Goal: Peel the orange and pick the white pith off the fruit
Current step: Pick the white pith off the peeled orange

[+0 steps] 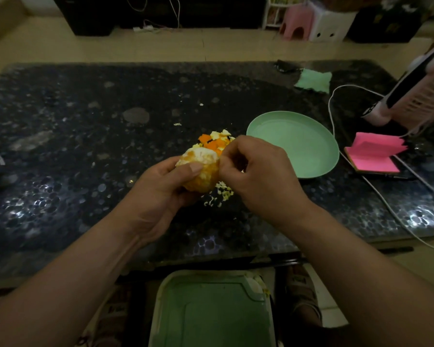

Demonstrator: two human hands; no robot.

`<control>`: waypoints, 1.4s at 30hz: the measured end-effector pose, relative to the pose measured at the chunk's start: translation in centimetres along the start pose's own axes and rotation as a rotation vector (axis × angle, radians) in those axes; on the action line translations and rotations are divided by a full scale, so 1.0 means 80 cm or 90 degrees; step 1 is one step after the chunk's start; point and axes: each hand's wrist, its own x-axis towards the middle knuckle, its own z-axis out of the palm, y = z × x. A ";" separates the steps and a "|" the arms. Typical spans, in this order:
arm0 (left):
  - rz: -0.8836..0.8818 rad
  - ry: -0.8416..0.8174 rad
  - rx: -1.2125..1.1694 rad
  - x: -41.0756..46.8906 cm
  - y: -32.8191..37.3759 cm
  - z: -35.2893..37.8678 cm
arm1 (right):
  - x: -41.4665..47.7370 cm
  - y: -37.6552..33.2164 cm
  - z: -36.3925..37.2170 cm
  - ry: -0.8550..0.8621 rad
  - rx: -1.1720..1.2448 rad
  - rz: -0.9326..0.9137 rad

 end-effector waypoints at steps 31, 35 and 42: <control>0.030 -0.079 -0.041 -0.003 0.007 -0.009 | 0.000 -0.010 0.004 0.033 0.098 0.026; 0.012 -0.106 -0.088 -0.003 0.009 -0.008 | -0.001 -0.012 0.001 0.042 0.143 0.029; -0.024 -0.161 -0.113 -0.012 0.020 -0.009 | -0.001 -0.009 -0.001 0.025 0.166 0.044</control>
